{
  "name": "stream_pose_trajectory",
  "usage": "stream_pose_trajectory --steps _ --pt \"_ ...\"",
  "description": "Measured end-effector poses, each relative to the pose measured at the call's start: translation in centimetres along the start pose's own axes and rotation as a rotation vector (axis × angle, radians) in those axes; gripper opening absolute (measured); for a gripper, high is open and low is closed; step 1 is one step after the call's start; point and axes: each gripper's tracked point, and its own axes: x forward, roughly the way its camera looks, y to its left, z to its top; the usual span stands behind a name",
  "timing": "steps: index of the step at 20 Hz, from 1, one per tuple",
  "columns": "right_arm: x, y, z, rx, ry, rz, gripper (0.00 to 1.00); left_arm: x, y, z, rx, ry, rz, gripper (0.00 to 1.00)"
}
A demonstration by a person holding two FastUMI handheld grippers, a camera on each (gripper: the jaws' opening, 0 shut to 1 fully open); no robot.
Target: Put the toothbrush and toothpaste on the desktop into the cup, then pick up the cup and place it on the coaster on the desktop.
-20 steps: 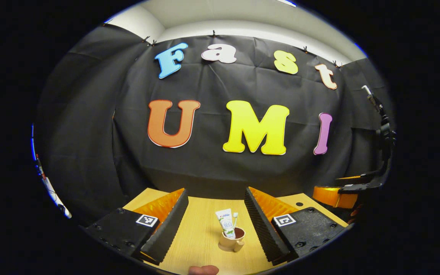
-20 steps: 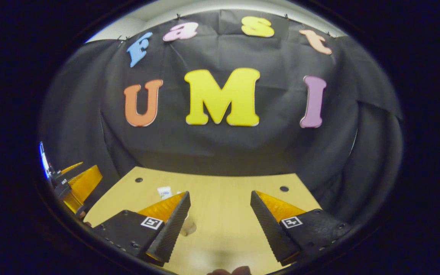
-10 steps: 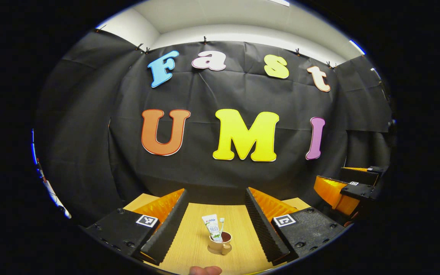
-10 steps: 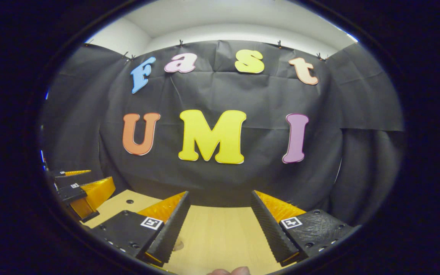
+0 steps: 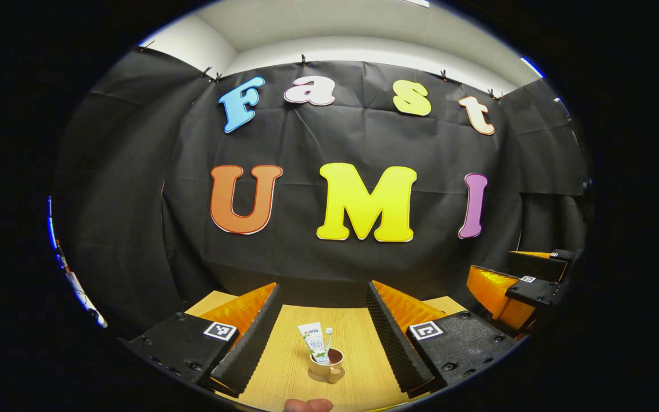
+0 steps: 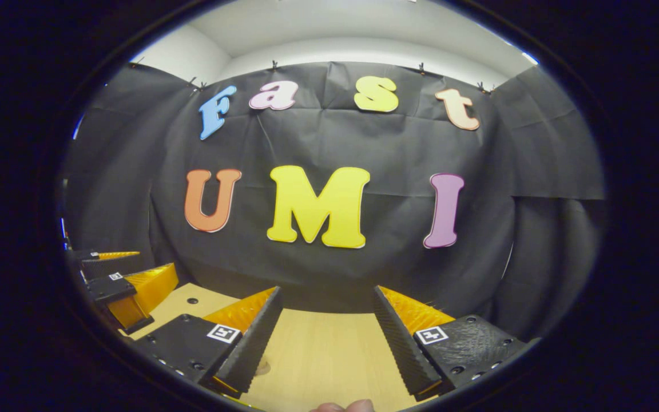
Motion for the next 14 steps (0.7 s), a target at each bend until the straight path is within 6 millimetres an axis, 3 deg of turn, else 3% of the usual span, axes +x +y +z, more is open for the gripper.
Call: stream_pose_trajectory --steps 14 --pt "0.10 -0.19 -0.09 0.012 -0.007 -0.017 0.95 0.11 -0.10 0.67 0.013 -0.019 0.018 0.94"
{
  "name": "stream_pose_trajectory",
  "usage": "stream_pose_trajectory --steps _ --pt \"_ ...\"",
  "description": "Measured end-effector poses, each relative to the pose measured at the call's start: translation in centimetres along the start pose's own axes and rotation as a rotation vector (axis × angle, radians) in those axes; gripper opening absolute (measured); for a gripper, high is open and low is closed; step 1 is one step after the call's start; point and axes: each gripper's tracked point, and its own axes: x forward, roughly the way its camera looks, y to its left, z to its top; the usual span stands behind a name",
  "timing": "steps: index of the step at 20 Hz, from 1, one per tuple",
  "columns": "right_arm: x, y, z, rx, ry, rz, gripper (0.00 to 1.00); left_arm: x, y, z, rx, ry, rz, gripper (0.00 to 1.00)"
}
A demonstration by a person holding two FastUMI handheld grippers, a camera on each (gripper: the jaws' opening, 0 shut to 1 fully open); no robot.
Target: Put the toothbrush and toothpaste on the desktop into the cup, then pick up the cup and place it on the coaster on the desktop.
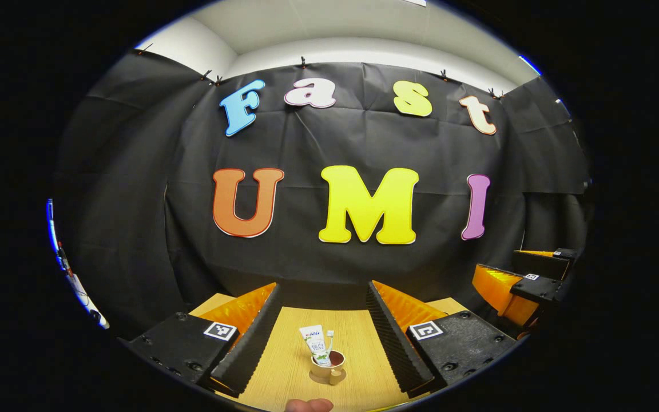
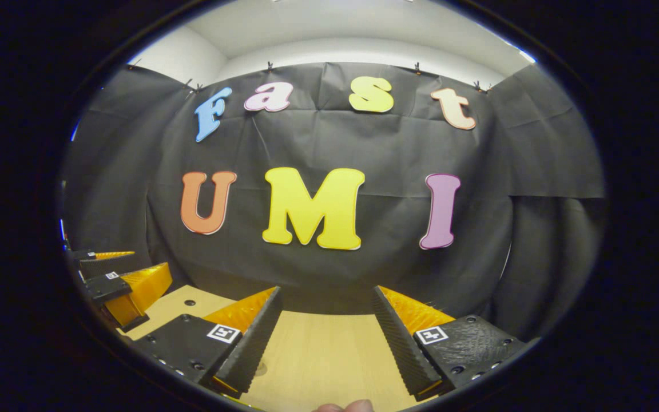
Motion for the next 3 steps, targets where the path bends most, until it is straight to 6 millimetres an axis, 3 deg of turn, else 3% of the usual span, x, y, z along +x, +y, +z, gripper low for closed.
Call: stream_pose_trajectory --steps 3 --pt "0.14 0.02 0.08 0.010 -0.008 -0.002 0.98 0.01 0.22 0.13 0.003 -0.005 0.008 0.94"
